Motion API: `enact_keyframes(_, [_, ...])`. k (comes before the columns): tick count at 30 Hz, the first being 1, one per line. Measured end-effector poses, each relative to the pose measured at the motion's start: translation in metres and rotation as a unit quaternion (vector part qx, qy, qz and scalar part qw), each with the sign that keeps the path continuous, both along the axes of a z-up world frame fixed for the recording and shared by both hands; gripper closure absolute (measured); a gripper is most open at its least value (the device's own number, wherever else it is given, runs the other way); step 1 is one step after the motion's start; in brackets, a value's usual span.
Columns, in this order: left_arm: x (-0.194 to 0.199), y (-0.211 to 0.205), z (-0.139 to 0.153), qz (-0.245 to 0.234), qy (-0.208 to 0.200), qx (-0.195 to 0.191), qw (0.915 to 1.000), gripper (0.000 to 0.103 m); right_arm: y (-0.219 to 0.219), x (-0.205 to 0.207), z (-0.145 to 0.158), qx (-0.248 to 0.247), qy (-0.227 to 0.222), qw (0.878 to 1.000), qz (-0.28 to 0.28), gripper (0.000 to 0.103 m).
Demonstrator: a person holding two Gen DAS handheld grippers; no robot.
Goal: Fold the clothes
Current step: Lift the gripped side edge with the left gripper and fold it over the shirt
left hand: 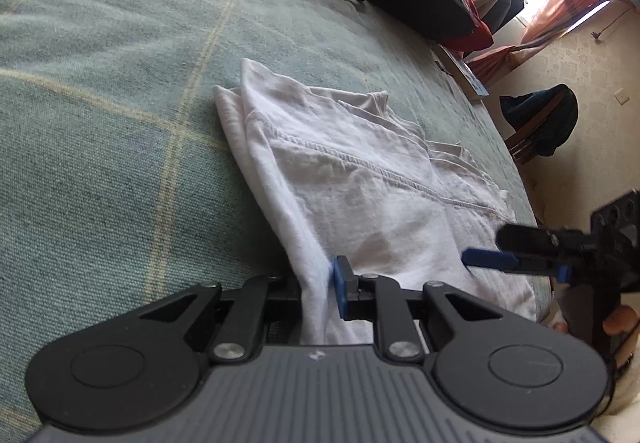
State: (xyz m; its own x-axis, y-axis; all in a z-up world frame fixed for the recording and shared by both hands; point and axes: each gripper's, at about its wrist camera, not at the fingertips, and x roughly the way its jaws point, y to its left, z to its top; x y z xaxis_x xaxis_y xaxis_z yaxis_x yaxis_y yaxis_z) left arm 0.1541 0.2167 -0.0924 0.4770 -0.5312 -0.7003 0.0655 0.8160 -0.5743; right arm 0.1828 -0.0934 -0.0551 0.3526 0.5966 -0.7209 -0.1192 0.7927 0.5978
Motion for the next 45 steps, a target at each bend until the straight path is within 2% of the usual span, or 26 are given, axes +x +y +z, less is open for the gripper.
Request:
enact_keyframes(9, [-0.003, -0.008, 0.006, 0.009, -0.008, 0.033, 0.9994, 0.085, -0.004, -0.056, -0.005, 0.001, 0.028, 1.0, 0.006, 0.0])
enact_keyframes(15, [-0.006, -0.012, 0.009, 0.012, -0.013, 0.049, 0.9986, 0.085, -0.011, -0.074, -0.005, 0.014, 0.039, 0.999, 0.009, 0.0])
enact_keyframes(19, [-0.004, -0.017, 0.015, 0.013, -0.007, 0.062, 0.998, 0.091, -0.02, -0.079, 0.007, 0.016, 0.017, 1.0, 0.016, 0.0])
enact_keyframes(26, [-0.006, -0.039, 0.039, 0.005, -0.02, 0.124, 0.9921, 0.094, -0.058, -0.073, 0.019, 0.035, -0.014, 0.999, -0.008, 0.0])
enact_keyframes(34, [-0.01, -0.065, 0.081, 0.004, -0.034, 0.147, 0.9886, 0.094, -0.111, -0.065, 0.02, 0.06, -0.045, 0.997, -0.03, 0.0])
enact_keyframes(39, [-0.009, -0.09, 0.101, -0.003, -0.038, 0.157, 0.9868, 0.094, -0.137, -0.065, 0.018, 0.081, -0.067, 0.994, -0.022, 0.0])
enact_keyframes(45, [-0.004, -0.122, 0.11, -0.007, -0.034, 0.17, 0.9848, 0.094, -0.155, -0.072, 0.011, 0.099, -0.079, 0.992, 0.012, 0.0])
